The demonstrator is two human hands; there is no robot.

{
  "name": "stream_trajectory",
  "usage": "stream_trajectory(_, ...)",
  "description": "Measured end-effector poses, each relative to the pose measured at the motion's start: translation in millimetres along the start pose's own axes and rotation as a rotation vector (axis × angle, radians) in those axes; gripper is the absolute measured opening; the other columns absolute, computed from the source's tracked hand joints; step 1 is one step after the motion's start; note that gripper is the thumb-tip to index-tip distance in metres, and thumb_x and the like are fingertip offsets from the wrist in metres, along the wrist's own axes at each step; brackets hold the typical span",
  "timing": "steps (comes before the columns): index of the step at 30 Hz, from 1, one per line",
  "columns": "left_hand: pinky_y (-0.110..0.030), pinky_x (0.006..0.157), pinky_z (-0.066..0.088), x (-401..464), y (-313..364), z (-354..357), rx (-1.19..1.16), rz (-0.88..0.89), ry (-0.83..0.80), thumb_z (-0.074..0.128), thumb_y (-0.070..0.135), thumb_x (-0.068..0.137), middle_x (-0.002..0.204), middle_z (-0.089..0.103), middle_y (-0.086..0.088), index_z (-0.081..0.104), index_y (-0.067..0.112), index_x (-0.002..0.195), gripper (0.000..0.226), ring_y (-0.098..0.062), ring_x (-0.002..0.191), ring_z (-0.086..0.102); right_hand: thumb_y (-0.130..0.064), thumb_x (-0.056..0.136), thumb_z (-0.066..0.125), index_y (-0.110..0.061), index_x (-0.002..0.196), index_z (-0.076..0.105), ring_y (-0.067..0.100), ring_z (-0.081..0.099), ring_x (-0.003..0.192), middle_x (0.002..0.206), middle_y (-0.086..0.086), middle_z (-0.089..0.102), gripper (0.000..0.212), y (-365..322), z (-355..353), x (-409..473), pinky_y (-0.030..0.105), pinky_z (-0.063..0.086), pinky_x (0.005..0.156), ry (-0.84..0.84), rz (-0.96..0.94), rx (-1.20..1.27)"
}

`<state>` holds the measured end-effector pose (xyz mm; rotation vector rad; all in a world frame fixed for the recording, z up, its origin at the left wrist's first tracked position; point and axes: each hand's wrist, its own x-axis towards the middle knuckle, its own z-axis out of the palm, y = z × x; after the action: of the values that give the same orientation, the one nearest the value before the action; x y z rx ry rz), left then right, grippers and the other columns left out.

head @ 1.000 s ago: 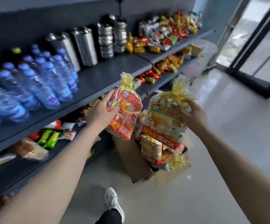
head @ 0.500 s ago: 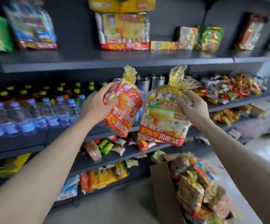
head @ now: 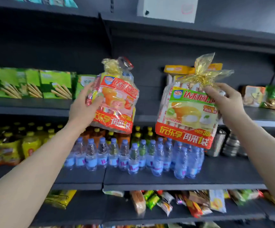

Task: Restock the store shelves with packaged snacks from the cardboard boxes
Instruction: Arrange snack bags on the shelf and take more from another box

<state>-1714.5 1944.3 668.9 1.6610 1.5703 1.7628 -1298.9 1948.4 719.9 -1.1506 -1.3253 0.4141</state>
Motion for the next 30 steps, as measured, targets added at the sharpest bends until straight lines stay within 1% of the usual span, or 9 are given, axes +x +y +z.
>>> stream_trajectory(4, -0.050, 0.089, 0.056, 33.8, -15.9, -34.5, -0.040, -0.043, 0.088, 0.062, 0.055, 0.091, 0.128, 0.056, 0.018, 0.037, 0.061, 0.135, 0.051, -0.016, 0.104, 0.066, -0.060, 0.077, 0.077, -0.029, 0.131, 0.061, 0.012, 0.075, 0.078, 0.114, 0.003, 0.070, 0.064, -14.9, 57.7, 42.9, 0.022, 0.054, 0.053, -0.016, -0.013, 0.057)
stream_trajectory(7, -0.049, 0.087, 0.057, 57.3, -30.6, -48.0, -0.089, -0.076, 0.154, 0.063, 0.047, 0.093, 0.127, 0.058, 0.014, 0.039, 0.057, 0.136, 0.050, -0.015, 0.101, 0.067, -0.055, 0.084, 0.073, -0.030, 0.134, 0.057, 0.010, 0.075, 0.074, 0.105, -0.003, 0.071, 0.058, -22.4, 105.7, 78.5, 0.025, 0.055, 0.052, -0.035, -0.029, 0.068)
stream_trajectory(9, -0.048, 0.085, 0.058, 72.0, -38.9, -52.7, -0.125, -0.094, 0.199, 0.063, 0.042, 0.095, 0.127, 0.059, 0.010, 0.040, 0.052, 0.138, 0.050, -0.015, 0.100, 0.067, -0.059, 0.081, 0.072, -0.035, 0.126, 0.059, 0.017, 0.076, 0.080, 0.105, -0.002, 0.073, 0.053, -24.9, 140.6, 101.3, 0.036, 0.060, 0.059, -0.049, -0.056, 0.072)
stream_trajectory(11, -0.045, 0.081, 0.059, 88.3, -45.2, -55.1, -0.164, -0.106, 0.242, 0.063, 0.039, 0.095, 0.126, 0.060, 0.007, 0.041, 0.047, 0.141, 0.052, -0.017, 0.099, 0.068, -0.066, 0.074, 0.071, -0.040, 0.118, 0.061, 0.020, 0.075, 0.086, 0.106, -0.003, 0.072, 0.051, -19.3, 176.3, 131.8, 0.047, 0.062, 0.072, -0.031, -0.085, 0.079)
stream_trajectory(15, -0.034, 0.069, 0.056, 119.5, -58.5, -52.4, -0.203, -0.136, 0.301, 0.063, 0.036, 0.095, 0.120, 0.060, 0.009, 0.040, 0.042, 0.144, 0.054, -0.015, 0.097, 0.068, -0.061, 0.083, 0.068, -0.032, 0.126, 0.059, 0.021, 0.070, 0.098, 0.113, -0.003, 0.069, 0.053, -2.3, 251.1, 185.8, 0.040, 0.059, 0.079, -0.062, -0.096, 0.058)
stream_trajectory(17, -0.032, 0.067, 0.056, 131.1, -66.0, -48.7, -0.212, -0.147, 0.303, 0.063, 0.036, 0.095, 0.118, 0.061, 0.011, 0.041, 0.043, 0.144, 0.053, -0.015, 0.096, 0.069, -0.064, 0.079, 0.068, -0.028, 0.132, 0.057, 0.026, 0.067, 0.105, 0.118, 0.001, 0.068, 0.065, 11.2, 287.1, 211.4, 0.047, 0.057, 0.089, -0.094, -0.080, 0.056)
stream_trajectory(19, -0.028, 0.062, 0.055, 140.0, -73.3, -44.9, -0.214, -0.151, 0.299, 0.063, 0.034, 0.095, 0.118, 0.062, 0.012, 0.043, 0.042, 0.143, 0.053, -0.014, 0.094, 0.070, -0.059, 0.082, 0.070, -0.024, 0.134, 0.058, 0.030, 0.066, 0.107, 0.122, 0.007, 0.068, 0.063, 21.4, 318.9, 231.3, 0.051, 0.054, 0.095, -0.159, -0.066, 0.033)
stream_trajectory(23, -0.023, 0.057, 0.056, 149.3, -84.4, -40.3, -0.197, -0.149, 0.285, 0.063, 0.033, 0.095, 0.115, 0.063, 0.014, 0.046, 0.044, 0.139, 0.049, -0.009, 0.085, 0.072, -0.054, 0.086, 0.070, -0.022, 0.134, 0.061, 0.032, 0.065, 0.109, 0.125, 0.010, 0.068, 0.058, 38.4, 367.8, 255.3, 0.048, 0.054, 0.095, -0.260, -0.031, -0.005)
stream_trajectory(30, -0.028, 0.064, 0.056, 156.3, -96.7, -37.8, -0.228, -0.169, 0.314, 0.064, 0.032, 0.095, 0.120, 0.063, 0.012, 0.048, 0.050, 0.130, 0.043, -0.014, 0.092, 0.072, -0.056, 0.098, 0.050, -0.032, 0.129, 0.056, 0.031, 0.061, 0.107, 0.116, 0.008, 0.067, 0.040, 63.1, 392.8, 260.7, 0.038, 0.046, 0.084, -0.337, -0.304, -0.239)
